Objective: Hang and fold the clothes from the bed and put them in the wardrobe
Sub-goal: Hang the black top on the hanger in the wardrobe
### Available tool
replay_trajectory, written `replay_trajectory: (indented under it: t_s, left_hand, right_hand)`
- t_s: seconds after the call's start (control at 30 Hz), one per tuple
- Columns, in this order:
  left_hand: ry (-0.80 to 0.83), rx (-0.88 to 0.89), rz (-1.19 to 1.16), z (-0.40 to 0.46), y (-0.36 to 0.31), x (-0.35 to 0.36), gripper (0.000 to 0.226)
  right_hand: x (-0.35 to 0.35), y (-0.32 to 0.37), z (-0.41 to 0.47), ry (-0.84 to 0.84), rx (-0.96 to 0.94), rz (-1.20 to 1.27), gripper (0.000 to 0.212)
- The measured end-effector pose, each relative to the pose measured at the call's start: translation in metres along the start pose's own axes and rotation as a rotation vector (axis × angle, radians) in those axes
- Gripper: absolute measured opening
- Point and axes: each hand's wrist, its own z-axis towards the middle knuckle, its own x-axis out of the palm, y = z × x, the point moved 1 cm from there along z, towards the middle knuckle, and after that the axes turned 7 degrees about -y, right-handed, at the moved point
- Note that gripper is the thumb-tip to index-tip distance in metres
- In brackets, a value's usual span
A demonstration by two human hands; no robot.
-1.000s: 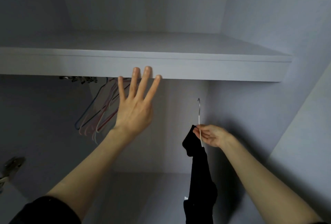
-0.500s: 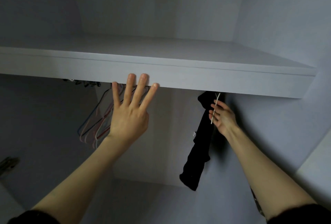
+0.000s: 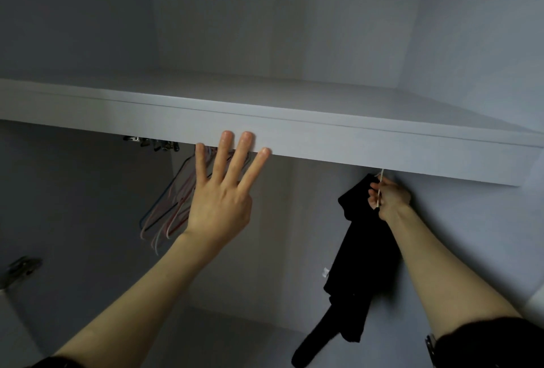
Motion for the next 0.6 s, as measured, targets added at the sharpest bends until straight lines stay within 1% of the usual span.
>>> replay_trajectory:
  t_s: [0.13,0.2,0.27,0.3,0.37,0.43,0.5,0.6]
  left_hand:
    - [0.01,-0.008,0.009,-0.001,0.0,0.0,0.102]
    - [0.019,-0.004,0.017,0.0,0.0,-0.001,0.102]
    - [0.028,-0.002,0.029,0.0,-0.001,-0.002,0.103]
    - [0.036,-0.002,0.035,0.0,-0.001,-0.003,0.102]
    - [0.062,-0.013,0.033,0.001,-0.004,-0.004,0.099]
    - [0.097,-0.038,0.018,0.004,-0.003,-0.009,0.101]
    - [0.122,-0.065,-0.001,0.004,-0.005,-0.015,0.1]
    - [0.211,-0.105,-0.071,-0.006,-0.009,-0.027,0.094]
  right_hand:
    - [0.003,0.004,0.006,-0.108,-0.006,-0.123,0.028]
    - [-0.004,0.008,0.01,-0.166,-0.001,-0.159,0.02]
    - [-0.012,0.012,0.012,-0.219,-0.042,-0.257,0.019]
    - [-0.014,0.013,0.011,-0.245,-0.096,-0.389,0.023]
    - [-0.015,0.013,0.001,-0.264,-0.257,-0.738,0.037]
    - [-0.009,0.009,-0.02,-0.209,-0.484,-0.994,0.045]
    - [-0.003,-0.001,-0.046,-0.142,-0.668,-1.105,0.051]
    - [0.006,-0.026,-0.086,-0.005,-0.8,-1.195,0.048]
